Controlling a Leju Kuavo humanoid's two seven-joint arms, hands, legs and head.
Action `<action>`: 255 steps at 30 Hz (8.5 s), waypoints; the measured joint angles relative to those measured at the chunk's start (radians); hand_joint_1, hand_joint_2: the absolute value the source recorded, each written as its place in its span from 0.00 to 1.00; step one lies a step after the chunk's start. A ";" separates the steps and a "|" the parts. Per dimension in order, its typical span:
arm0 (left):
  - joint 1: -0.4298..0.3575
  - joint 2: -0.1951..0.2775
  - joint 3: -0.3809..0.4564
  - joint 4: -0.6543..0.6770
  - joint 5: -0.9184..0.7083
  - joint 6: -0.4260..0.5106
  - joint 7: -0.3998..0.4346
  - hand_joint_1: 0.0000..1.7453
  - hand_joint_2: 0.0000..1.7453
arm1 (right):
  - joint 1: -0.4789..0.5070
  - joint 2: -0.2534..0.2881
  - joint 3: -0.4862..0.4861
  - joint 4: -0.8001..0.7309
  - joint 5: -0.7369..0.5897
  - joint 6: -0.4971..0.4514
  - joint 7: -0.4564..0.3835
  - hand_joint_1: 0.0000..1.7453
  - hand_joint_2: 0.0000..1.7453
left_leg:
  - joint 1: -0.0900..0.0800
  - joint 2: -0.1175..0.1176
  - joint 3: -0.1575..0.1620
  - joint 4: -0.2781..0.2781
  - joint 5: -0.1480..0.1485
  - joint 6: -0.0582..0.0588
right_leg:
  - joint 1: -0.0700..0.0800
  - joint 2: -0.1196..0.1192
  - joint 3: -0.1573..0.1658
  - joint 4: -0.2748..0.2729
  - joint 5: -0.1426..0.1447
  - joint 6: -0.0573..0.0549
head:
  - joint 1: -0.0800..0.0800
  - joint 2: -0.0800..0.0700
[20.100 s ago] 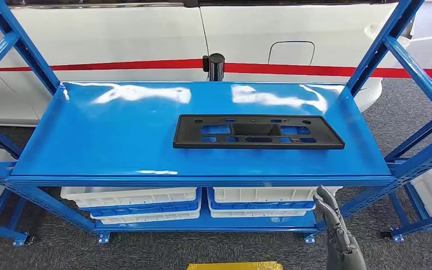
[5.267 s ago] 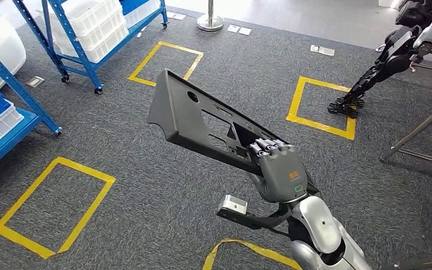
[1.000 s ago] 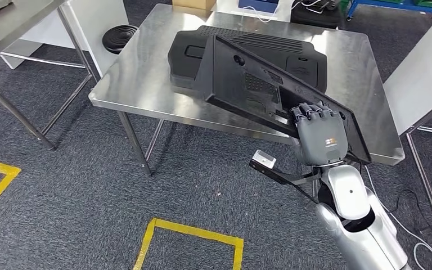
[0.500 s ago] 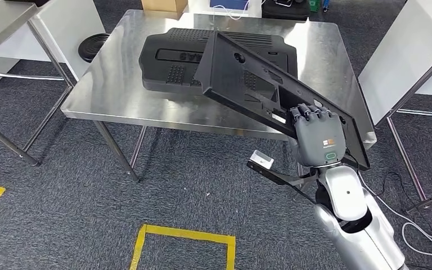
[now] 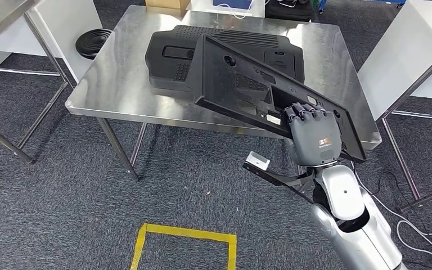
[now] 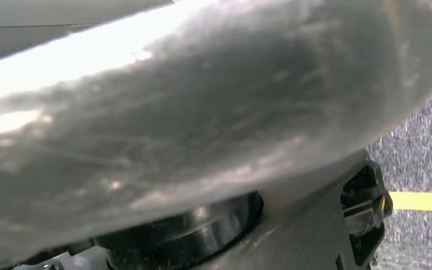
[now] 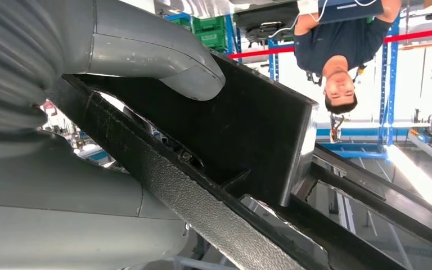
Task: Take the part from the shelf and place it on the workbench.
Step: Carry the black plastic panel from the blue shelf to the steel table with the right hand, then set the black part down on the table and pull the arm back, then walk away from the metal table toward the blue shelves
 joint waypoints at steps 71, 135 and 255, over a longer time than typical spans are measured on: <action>-0.031 0.016 0.092 0.057 -0.038 -0.018 -0.027 0.00 0.00 | -0.106 -0.048 0.088 0.055 0.061 0.090 -0.004 1.00 1.00 | 0.000 0.014 -0.044 0.111 -0.066 -0.018 | -0.006 -0.018 0.013 0.007 -0.020 -0.024 | 0.005 0.000; 0.043 -0.058 0.199 -0.081 -0.122 -0.080 -0.059 0.00 0.00 | -0.220 -0.171 0.211 0.105 -0.025 0.198 -0.046 1.00 1.00 | -0.006 0.012 -0.116 0.277 -0.137 -0.019 | 0.004 -0.018 0.051 0.003 -0.049 -0.040 | -0.005 0.000; -0.053 0.019 0.183 0.089 -0.080 -0.050 -0.057 0.00 0.00 | -0.285 0.137 0.295 0.306 -0.196 0.258 -0.025 0.00 0.00 | 0.016 0.016 -0.021 0.018 -0.012 -0.031 | -0.016 -0.009 0.019 0.006 -0.017 0.003 | -0.005 0.000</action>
